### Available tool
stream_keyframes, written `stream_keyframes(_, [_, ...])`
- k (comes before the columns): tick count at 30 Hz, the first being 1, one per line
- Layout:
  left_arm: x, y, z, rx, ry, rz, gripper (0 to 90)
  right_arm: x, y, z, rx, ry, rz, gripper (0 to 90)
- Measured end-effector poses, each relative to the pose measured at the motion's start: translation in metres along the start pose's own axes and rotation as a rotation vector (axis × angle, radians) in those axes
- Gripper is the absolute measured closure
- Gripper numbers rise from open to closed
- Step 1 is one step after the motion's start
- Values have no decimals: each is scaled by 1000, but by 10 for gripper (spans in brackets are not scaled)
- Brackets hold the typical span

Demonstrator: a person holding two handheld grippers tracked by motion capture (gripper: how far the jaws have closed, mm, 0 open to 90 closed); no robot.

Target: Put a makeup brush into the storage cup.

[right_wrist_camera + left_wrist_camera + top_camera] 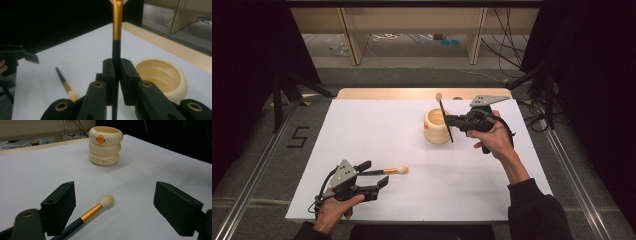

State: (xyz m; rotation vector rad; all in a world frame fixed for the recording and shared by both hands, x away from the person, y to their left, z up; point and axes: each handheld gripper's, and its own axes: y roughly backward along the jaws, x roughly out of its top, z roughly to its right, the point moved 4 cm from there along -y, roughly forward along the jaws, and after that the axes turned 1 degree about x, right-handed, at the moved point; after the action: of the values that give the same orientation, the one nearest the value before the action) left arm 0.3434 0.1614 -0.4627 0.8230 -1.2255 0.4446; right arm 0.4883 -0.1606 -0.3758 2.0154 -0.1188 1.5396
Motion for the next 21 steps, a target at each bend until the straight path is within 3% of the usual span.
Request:
stream_keyframes(4, [0,0,0,7,17,-1,176,11,-1,10,-29,-14,56,831])
stream_keyframes(5, [0,1,0,10,5,-6,176,11,-1,10,-29,-14,56,831])
stream_keyframes(7, [-1,0,0,6,21,1,176,14,-3,12,-42,-9,66,831])
stream_keyframes(21, [-1,0,1,9,19,-10,178,27,-16,34,-85,-32,141,831])
